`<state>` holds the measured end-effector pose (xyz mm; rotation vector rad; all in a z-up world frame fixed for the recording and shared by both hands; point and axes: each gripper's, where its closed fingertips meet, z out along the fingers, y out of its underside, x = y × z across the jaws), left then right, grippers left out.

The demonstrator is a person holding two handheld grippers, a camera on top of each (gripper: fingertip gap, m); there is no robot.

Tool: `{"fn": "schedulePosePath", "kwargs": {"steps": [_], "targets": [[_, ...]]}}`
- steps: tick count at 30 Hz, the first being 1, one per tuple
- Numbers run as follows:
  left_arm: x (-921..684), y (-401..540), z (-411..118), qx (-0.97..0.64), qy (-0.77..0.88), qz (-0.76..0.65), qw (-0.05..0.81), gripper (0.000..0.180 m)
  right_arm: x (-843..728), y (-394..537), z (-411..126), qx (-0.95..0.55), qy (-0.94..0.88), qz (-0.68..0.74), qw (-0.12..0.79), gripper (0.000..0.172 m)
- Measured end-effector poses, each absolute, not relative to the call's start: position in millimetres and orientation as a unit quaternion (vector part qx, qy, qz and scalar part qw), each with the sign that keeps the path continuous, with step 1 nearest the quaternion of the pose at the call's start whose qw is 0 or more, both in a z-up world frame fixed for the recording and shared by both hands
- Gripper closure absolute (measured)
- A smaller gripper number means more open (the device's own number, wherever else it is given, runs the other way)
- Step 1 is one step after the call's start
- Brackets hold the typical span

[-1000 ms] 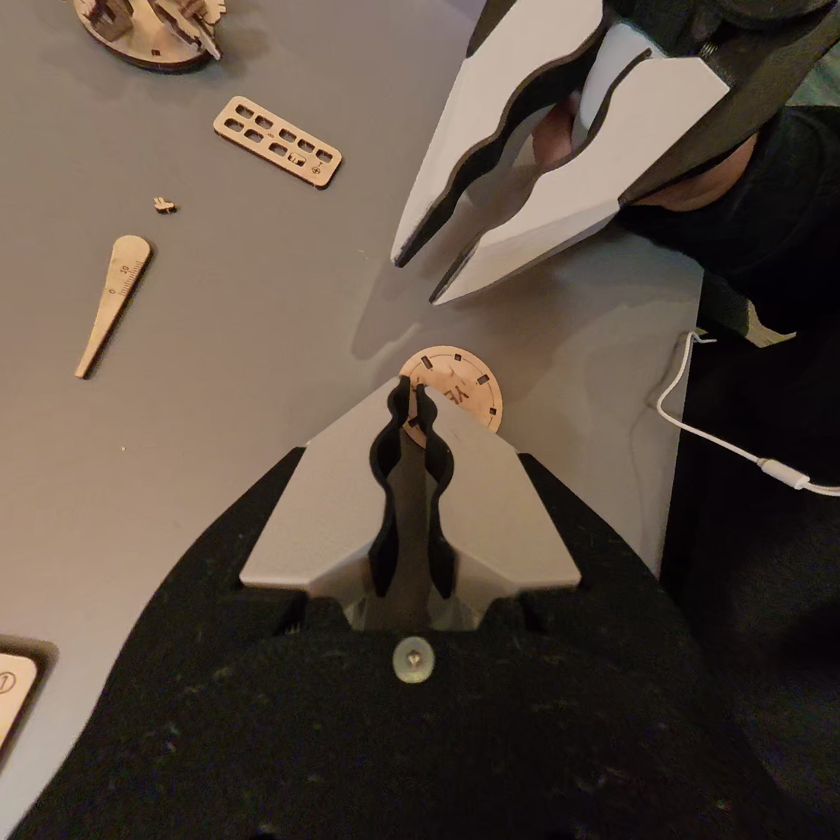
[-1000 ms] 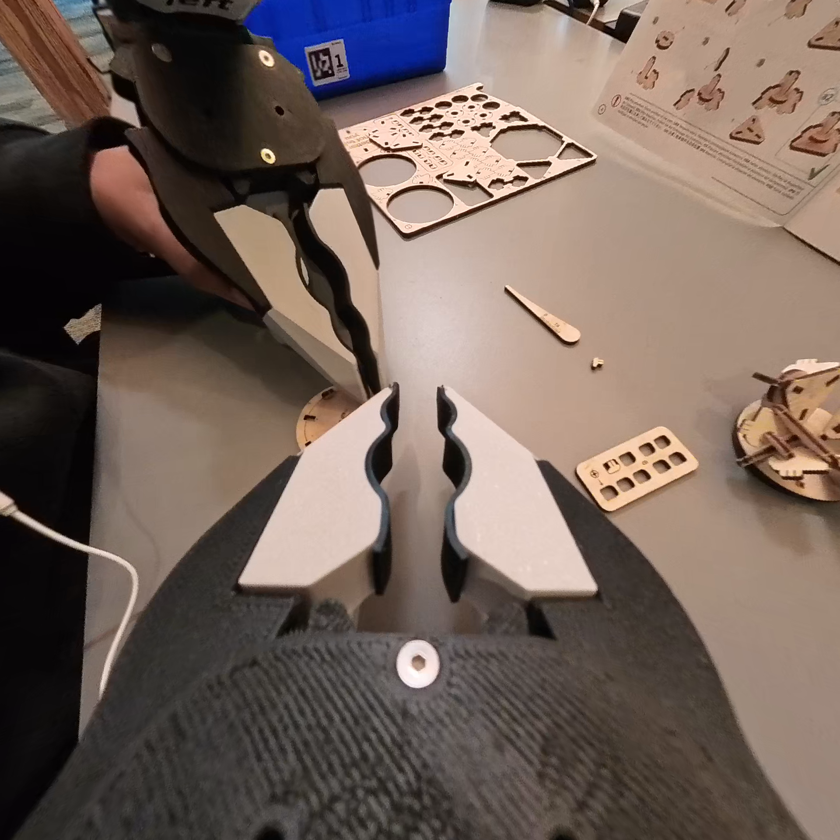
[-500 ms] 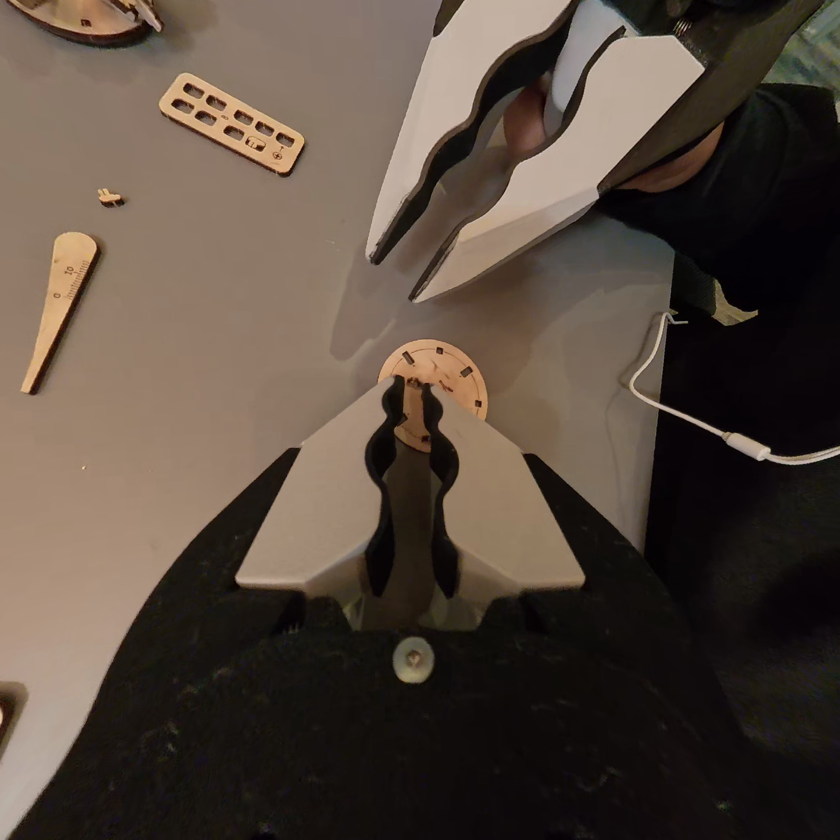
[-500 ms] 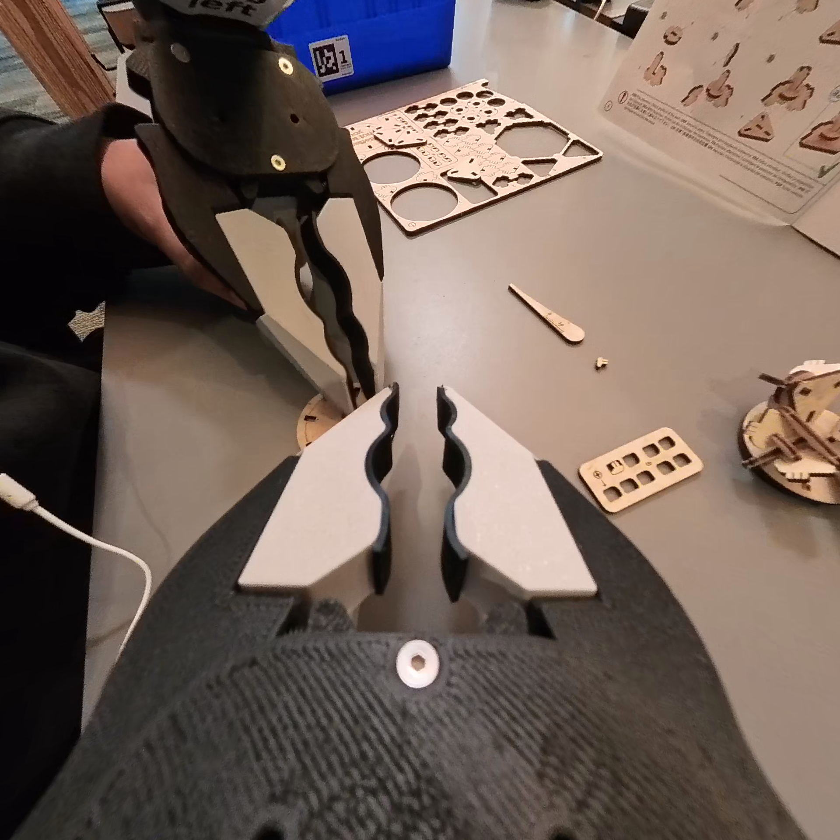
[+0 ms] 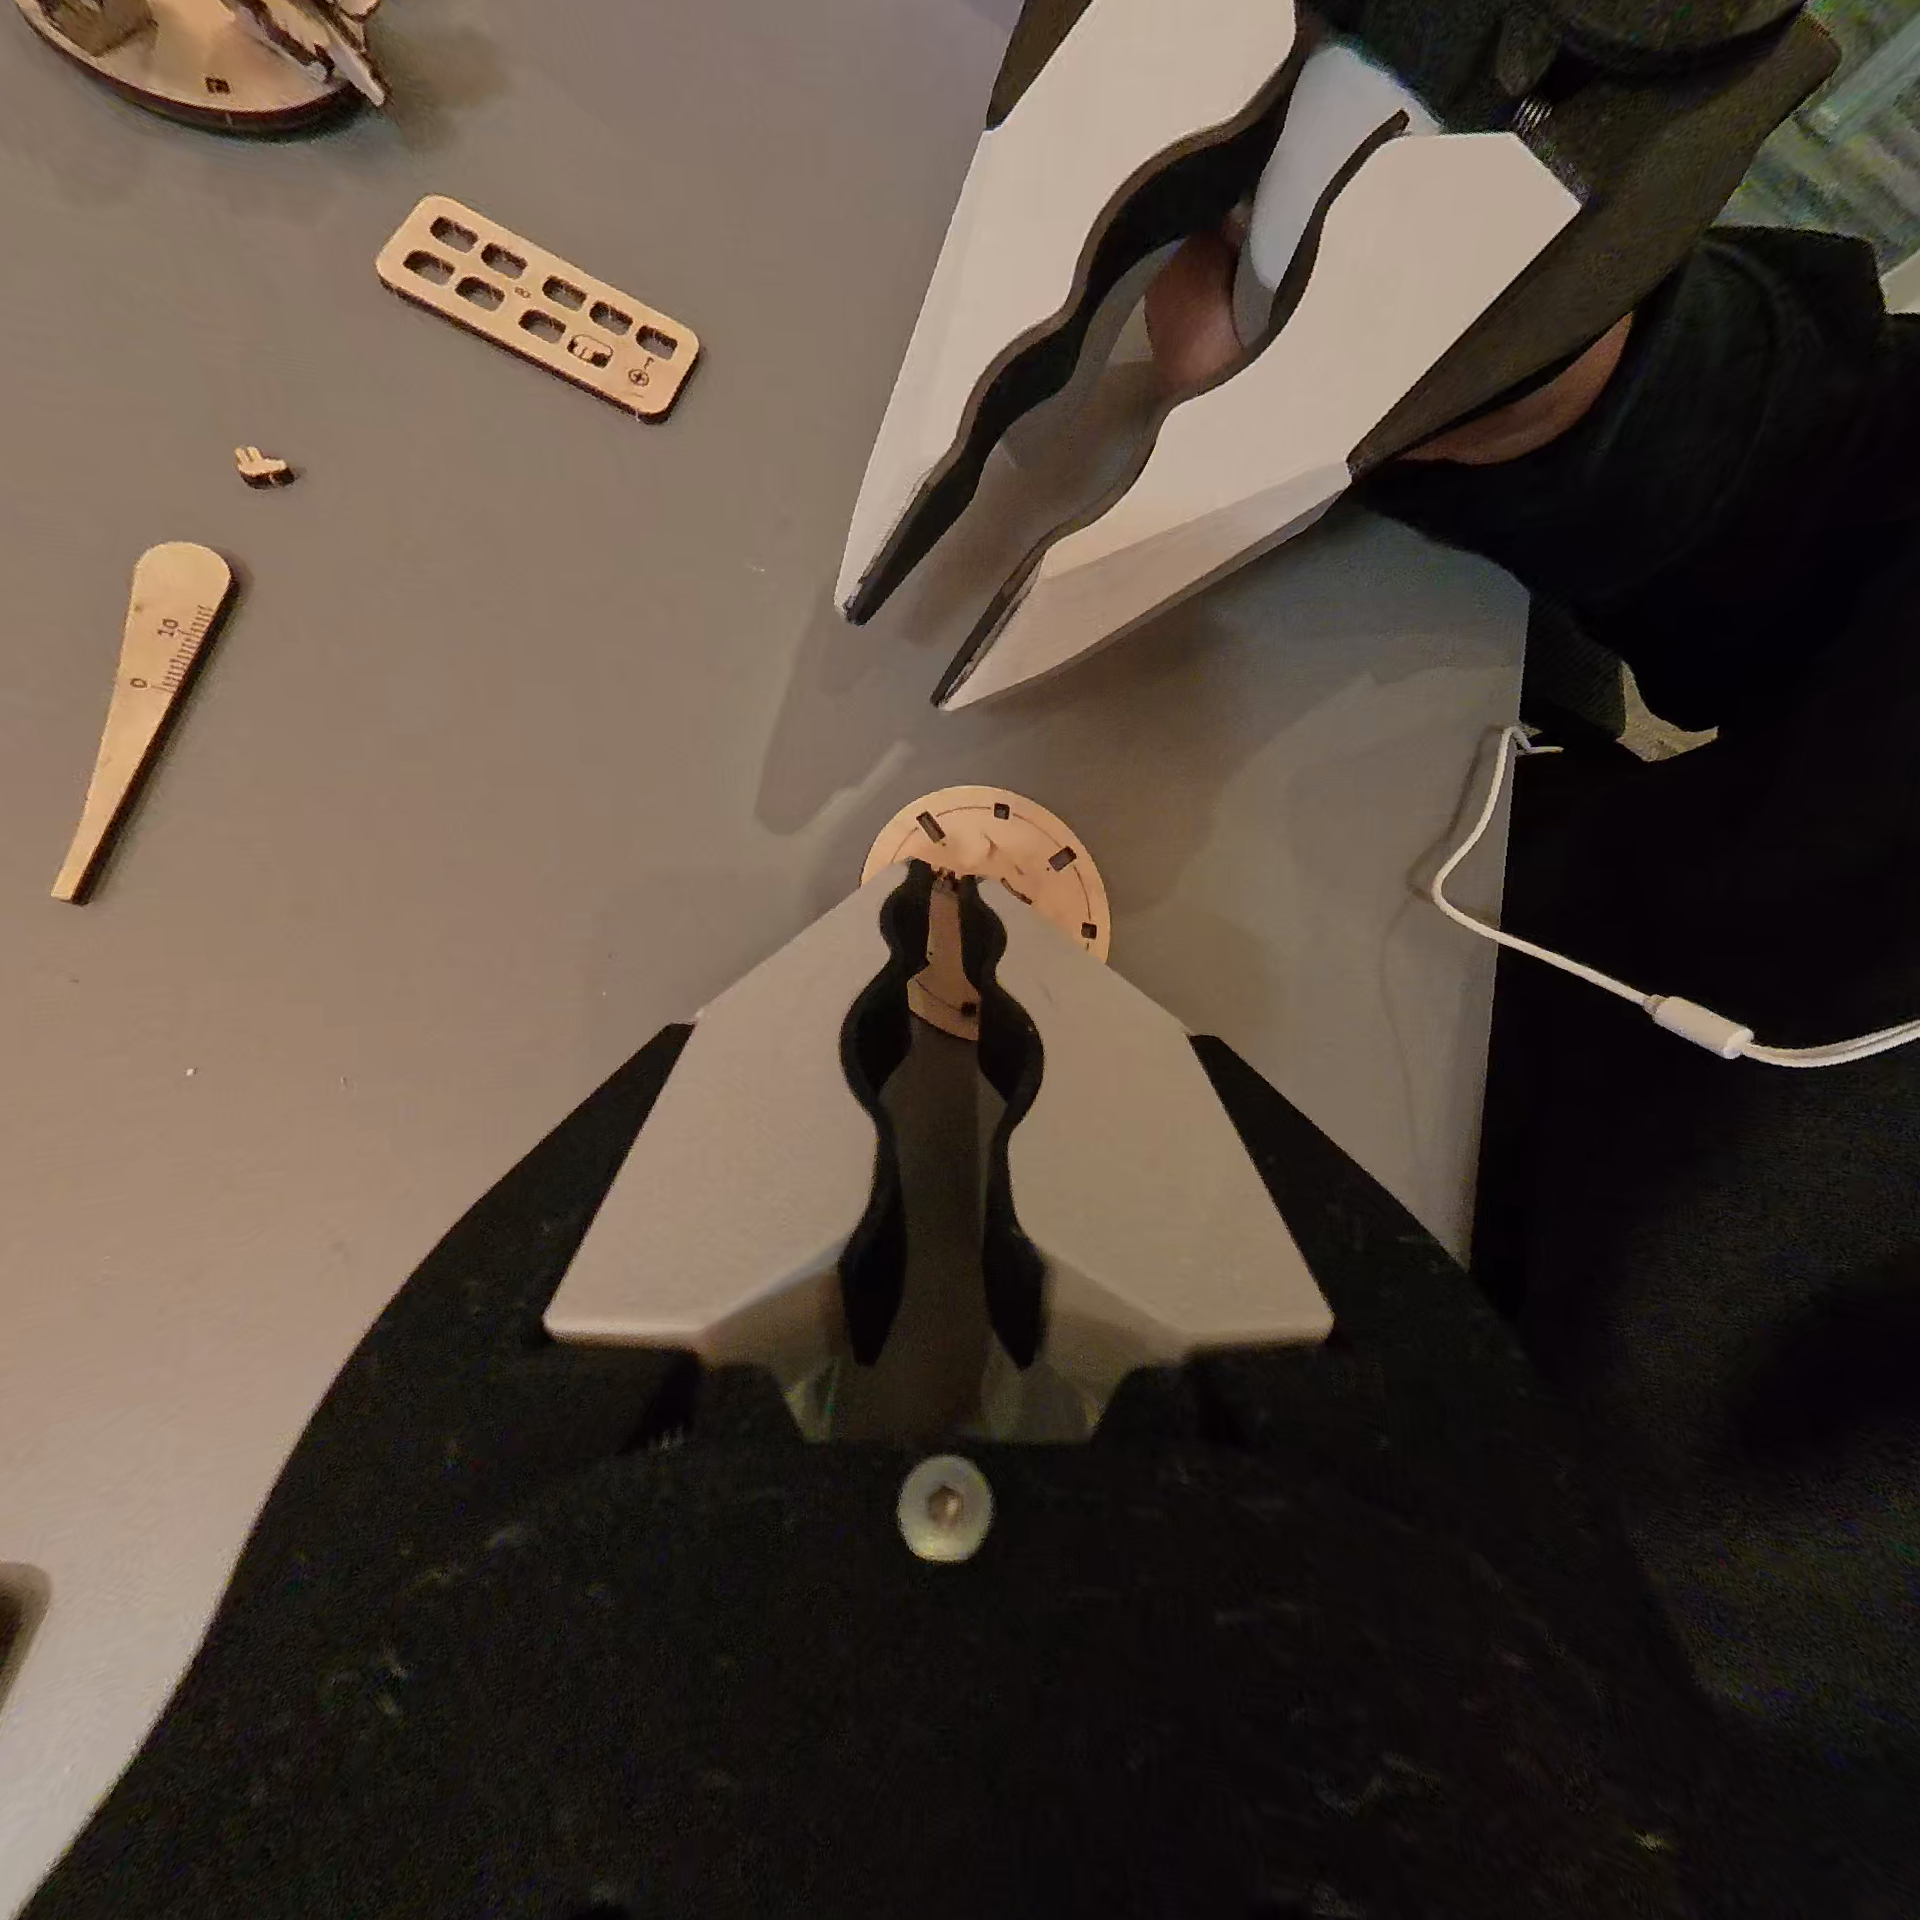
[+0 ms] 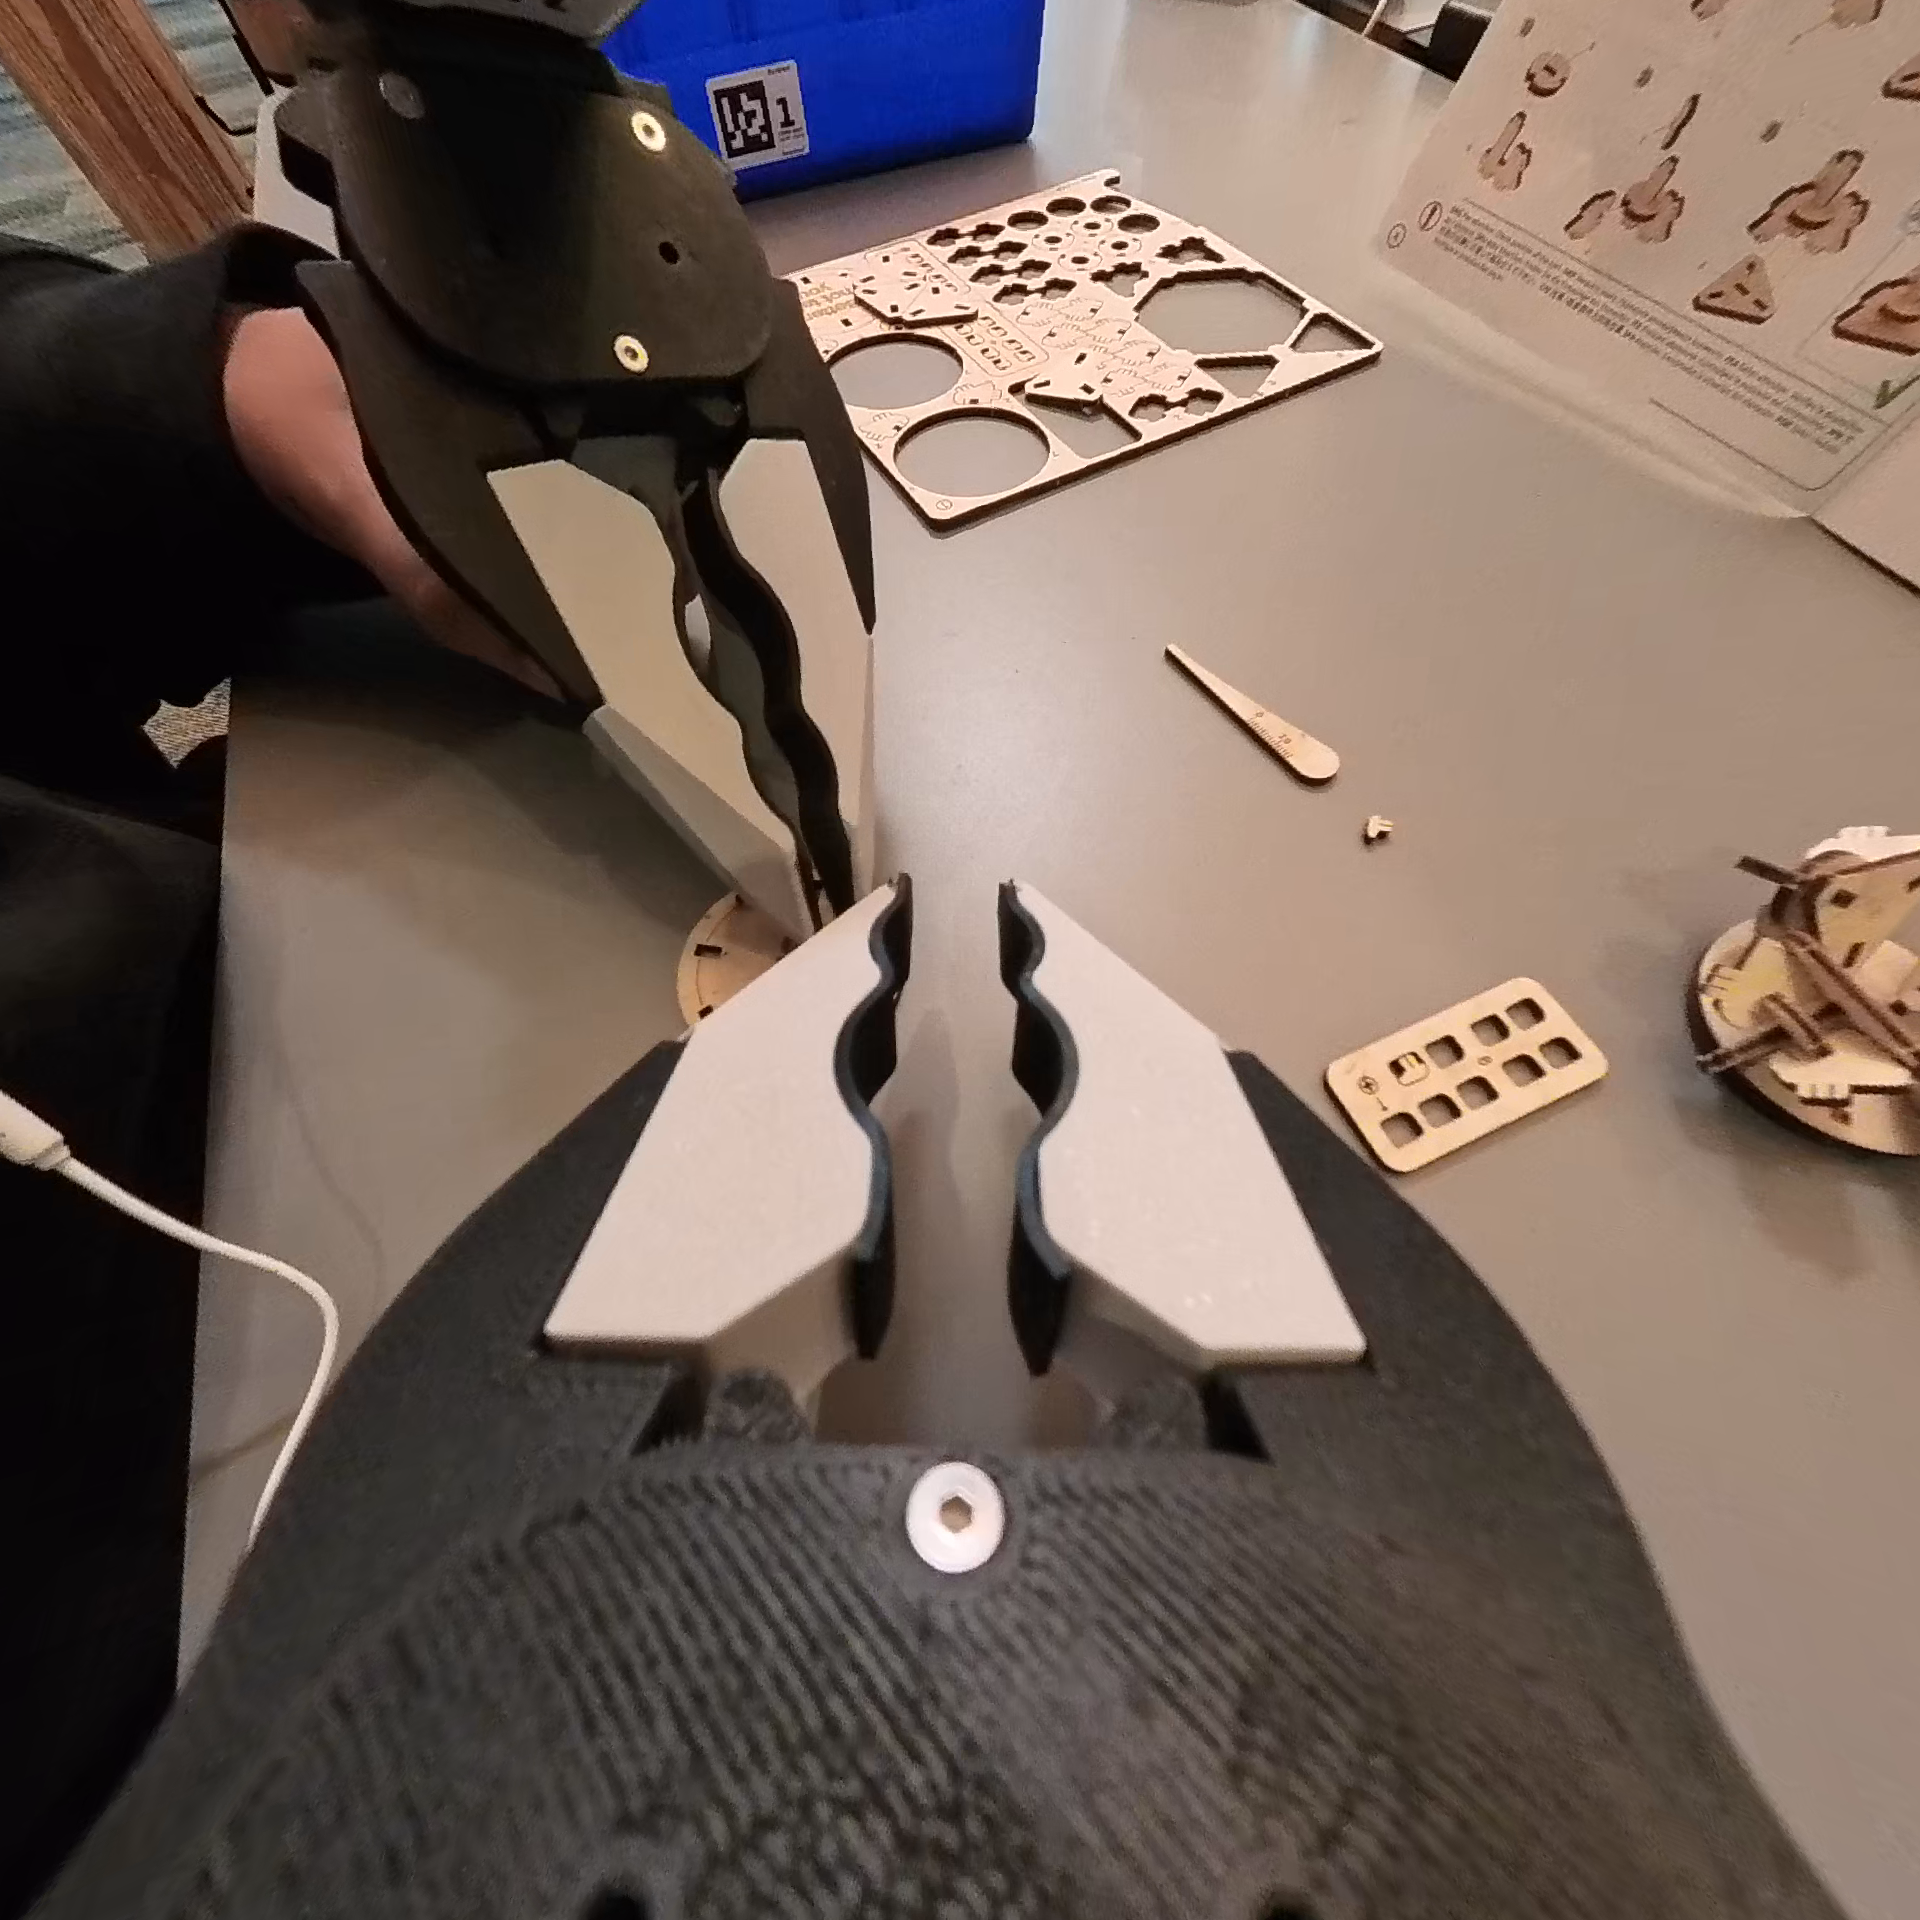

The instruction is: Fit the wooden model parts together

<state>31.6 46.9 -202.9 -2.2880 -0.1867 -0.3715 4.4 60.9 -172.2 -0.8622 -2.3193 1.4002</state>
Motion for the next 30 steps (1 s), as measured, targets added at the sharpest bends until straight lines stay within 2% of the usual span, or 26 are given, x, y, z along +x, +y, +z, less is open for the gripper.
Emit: {"fn": "schedulePosePath", "kwargs": {"steps": [11, 14, 18, 23, 28, 30], "targets": [[31, 48, -201, -0.899, -0.071, -0.144, 0.408, 0.18, 4, 63, -174, -0.299, -0.81, 0.479, 0.157, 0.157], [28, 51, -183, -0.873, -0.074, -0.151, 0.458, 0.18, 4, 64, -169, -0.3, -0.802, 0.493, 0.155, 0.158], [34, 51, -134, -0.788, -0.05, -0.193, 0.582, 0.18, 8, 63, -147, -0.301, -0.76, 0.562, 0.121, 0.154], [35, 41, -87, -0.692, -0.035, -0.221, 0.686, 0.18, 25, 52, -106, -0.284, -0.653, 0.702, -0.018, 0.153], [41, 43, -76, -0.676, -0.017, -0.205, 0.708, 0.18, 36, 57, -73, -0.271, -0.481, 0.791, -0.263, 0.156], [45, 46, -73, -0.672, -0.009, -0.201, 0.713, 0.18, 37, 55, -72, -0.272, -0.441, 0.791, -0.327, 0.156]]}}
